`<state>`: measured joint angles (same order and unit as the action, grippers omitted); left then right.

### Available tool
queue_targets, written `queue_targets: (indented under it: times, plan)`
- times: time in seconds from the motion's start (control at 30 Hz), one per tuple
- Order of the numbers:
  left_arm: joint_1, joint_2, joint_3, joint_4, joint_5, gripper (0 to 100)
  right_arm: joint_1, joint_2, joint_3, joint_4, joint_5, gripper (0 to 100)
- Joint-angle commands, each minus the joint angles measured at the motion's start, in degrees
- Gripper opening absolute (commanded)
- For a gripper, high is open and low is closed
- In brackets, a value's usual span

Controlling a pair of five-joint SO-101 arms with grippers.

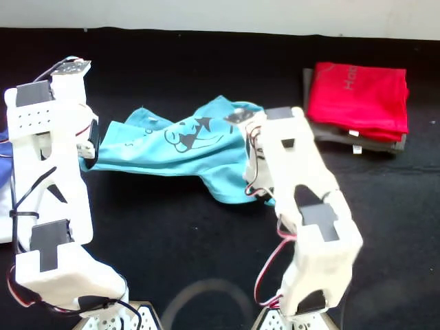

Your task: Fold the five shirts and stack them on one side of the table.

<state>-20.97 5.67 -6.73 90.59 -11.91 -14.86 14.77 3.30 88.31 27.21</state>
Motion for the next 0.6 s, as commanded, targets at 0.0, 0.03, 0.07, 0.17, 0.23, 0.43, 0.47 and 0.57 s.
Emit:
queue_targets:
  times: [0.0, 0.03, 0.07, 0.17, 0.23, 0.43, 0.47, 0.57]
  plan:
    - [0.7, -2.7, -0.4, -0.7, 0.5, 1, 0.1, -9.6, 3.6, 2.8, 0.6, 0.6]
    - [0.8, -2.7, -0.6, -0.7, 0.5, 1, 0.0, -11.3, 5.6, 2.7, 0.7, 0.6]
    - [0.8, -2.7, -0.7, -0.7, 0.5, 1, 0.0, -12.7, 7.5, 2.7, 0.7, 0.6]
    - [0.8, -2.7, -0.7, -0.7, 0.5, 1, 0.0, -16.2, 14.2, 1.0, 0.7, 0.6]
    - [1.1, -2.7, -0.7, -0.7, 0.5, 1, 0.0, -17.6, 19.0, -0.6, 0.7, 0.6]
    - [2.9, -2.7, -0.3, -0.7, 0.5, 1, -0.1, -19.8, 28.4, -5.1, 0.7, 0.9]
    - [3.3, -2.7, -0.4, -0.7, 0.5, 1, -0.1, -20.3, 27.9, -4.8, 0.4, 0.9]
    - [4.5, -2.7, -0.3, -0.7, 0.5, 1, 0.0, -23.2, 26.2, -2.6, 0.3, 2.8]
